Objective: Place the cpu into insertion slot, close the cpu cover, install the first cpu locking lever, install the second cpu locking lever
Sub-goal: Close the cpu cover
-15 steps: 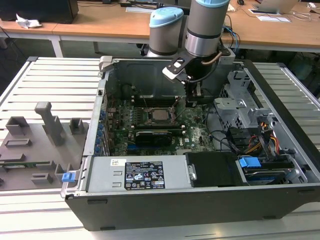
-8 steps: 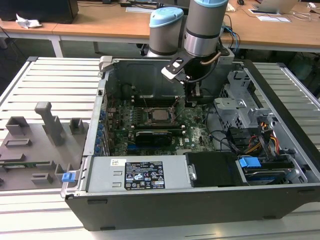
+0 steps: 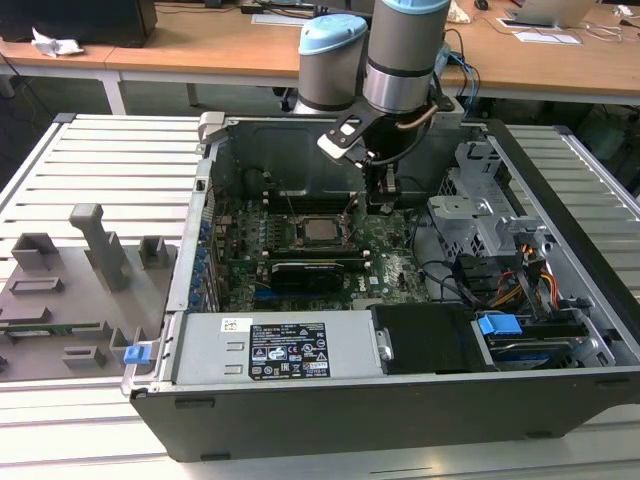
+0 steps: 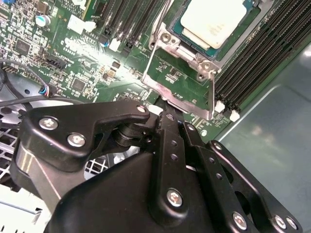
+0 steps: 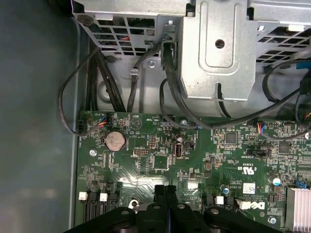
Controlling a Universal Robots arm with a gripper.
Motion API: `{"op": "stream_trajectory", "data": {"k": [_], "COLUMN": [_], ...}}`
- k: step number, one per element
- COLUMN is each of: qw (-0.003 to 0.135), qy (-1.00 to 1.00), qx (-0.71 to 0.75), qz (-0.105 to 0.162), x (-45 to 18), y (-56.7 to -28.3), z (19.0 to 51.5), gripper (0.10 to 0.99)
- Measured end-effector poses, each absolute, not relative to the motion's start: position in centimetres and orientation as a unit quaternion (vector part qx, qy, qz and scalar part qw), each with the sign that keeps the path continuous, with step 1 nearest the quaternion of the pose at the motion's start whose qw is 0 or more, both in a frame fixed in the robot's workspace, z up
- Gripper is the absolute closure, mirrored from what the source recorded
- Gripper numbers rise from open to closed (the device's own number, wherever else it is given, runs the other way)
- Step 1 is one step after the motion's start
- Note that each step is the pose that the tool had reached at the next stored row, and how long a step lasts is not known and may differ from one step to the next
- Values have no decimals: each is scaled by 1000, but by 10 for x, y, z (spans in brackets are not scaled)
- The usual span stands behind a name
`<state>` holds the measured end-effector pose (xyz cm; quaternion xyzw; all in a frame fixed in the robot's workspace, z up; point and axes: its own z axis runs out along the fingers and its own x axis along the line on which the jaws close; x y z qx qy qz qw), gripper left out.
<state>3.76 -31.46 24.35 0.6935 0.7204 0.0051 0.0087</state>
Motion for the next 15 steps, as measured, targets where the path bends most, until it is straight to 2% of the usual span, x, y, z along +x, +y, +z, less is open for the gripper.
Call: {"op": "stream_trajectory", "data": {"k": [15], "qw": [9], "qy": [720], "qx": [694], "qz": [5], "x": [26], "y": [-315], "z": [243], "gripper": [980]}}
